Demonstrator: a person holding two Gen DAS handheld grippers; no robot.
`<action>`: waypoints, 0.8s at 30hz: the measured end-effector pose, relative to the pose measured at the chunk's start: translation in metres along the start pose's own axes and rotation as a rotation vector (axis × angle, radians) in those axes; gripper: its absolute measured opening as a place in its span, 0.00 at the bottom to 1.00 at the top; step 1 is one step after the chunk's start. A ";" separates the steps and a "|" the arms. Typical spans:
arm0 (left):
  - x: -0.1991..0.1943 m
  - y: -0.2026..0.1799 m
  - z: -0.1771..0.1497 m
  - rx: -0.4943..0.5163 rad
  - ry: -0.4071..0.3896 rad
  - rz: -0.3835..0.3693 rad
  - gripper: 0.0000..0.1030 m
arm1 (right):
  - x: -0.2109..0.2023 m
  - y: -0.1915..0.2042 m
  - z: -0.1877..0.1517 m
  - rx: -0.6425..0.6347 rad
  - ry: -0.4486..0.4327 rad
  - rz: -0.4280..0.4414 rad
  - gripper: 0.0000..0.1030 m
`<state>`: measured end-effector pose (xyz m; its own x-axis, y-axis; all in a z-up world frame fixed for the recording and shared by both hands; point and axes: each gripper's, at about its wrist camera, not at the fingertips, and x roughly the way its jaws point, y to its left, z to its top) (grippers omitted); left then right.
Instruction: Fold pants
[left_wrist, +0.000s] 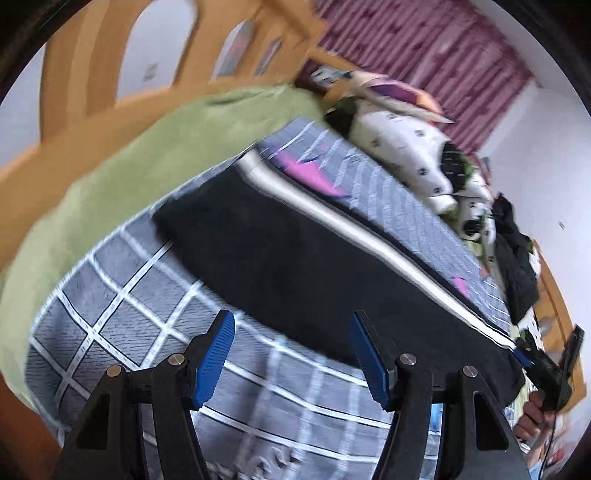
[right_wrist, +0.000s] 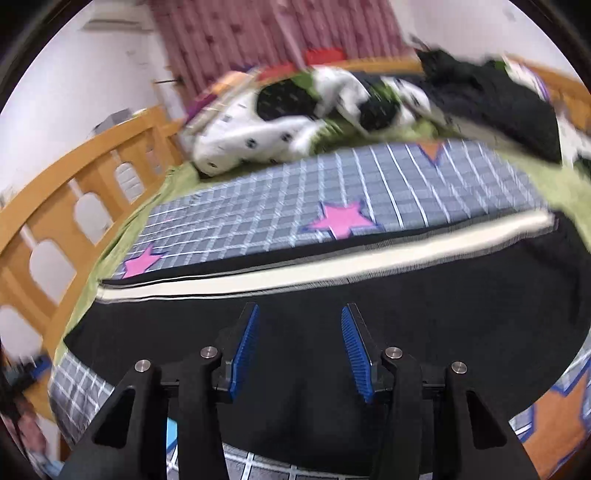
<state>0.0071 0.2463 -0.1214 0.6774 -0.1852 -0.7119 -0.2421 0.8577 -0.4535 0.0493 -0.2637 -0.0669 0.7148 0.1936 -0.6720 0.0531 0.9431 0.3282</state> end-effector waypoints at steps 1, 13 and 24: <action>0.007 0.011 0.001 -0.046 -0.002 0.005 0.60 | 0.006 -0.002 0.004 0.009 0.010 0.011 0.45; 0.066 0.061 0.040 -0.189 -0.065 0.034 0.48 | 0.020 -0.010 0.002 -0.074 0.001 -0.033 0.45; 0.037 -0.001 0.064 -0.036 -0.235 0.322 0.19 | -0.005 -0.019 -0.017 -0.145 -0.022 -0.068 0.45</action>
<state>0.0771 0.2690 -0.1129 0.7025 0.2090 -0.6803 -0.4896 0.8357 -0.2488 0.0330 -0.2780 -0.0813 0.7281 0.1234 -0.6742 0.0022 0.9832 0.1823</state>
